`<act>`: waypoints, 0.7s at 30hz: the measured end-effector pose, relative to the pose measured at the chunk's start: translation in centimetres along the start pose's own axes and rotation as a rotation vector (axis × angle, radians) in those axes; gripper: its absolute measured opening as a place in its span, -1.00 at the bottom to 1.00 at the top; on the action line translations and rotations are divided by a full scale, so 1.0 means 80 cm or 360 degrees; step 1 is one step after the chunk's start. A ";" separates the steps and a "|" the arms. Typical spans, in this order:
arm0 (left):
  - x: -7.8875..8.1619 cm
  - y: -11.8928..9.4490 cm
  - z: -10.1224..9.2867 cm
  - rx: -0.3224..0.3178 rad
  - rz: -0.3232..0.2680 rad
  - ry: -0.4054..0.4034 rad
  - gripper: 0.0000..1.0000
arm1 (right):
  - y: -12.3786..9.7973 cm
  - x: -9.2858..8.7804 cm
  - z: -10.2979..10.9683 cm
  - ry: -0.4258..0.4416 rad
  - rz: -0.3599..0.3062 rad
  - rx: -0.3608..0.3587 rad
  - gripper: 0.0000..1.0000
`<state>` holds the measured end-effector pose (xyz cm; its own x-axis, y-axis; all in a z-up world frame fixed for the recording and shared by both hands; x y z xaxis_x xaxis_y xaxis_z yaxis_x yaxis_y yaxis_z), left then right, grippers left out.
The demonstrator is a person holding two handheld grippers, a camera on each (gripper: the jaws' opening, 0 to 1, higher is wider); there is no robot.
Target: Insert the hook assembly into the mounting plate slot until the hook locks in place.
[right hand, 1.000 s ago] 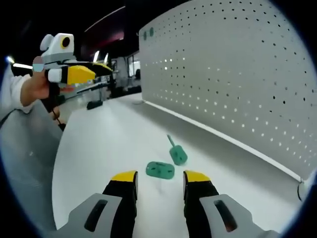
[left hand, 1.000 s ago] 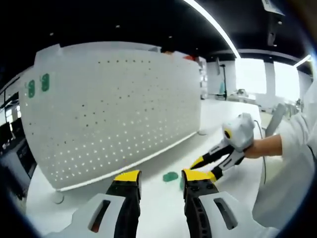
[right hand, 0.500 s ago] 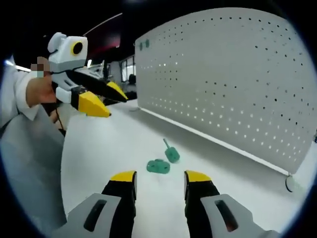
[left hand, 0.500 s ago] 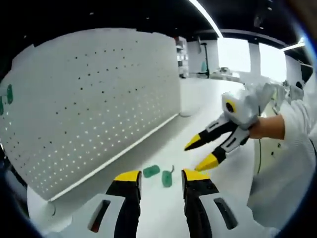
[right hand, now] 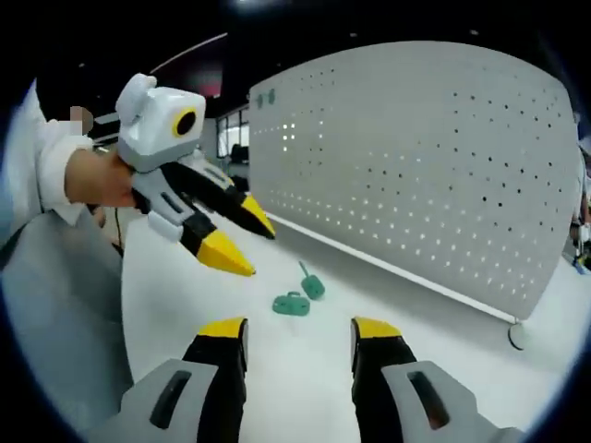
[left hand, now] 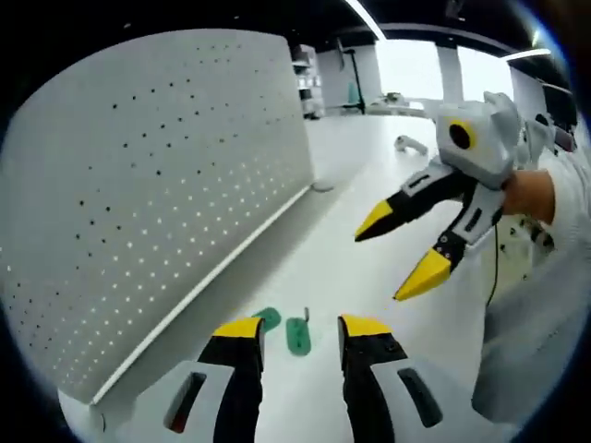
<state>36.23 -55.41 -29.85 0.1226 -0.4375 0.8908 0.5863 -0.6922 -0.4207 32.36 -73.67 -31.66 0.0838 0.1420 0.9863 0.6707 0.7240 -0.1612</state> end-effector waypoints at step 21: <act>-0.024 0.050 -0.003 -0.0050 0.0242 0.0118 -0.47 | -0.056 0.028 -0.004 0.0026 -0.0111 -0.0146 0.31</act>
<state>38.18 -57.46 -33.30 0.1481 -0.5791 0.8017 0.5403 -0.6316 -0.5561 29.78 -76.83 -28.75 0.0462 0.0817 0.9956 0.7398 0.6669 -0.0891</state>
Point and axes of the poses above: the point that each gripper's makers call its tool centre point, and the gripper's own axes: y roughly forward along the fingers, z roughly to its left, x roughly out of its top, the point moved 9 cm from there along -y, roughly backward along the fingers, and after that the axes turned 12 degrees about -z, right-handed, at the moved point
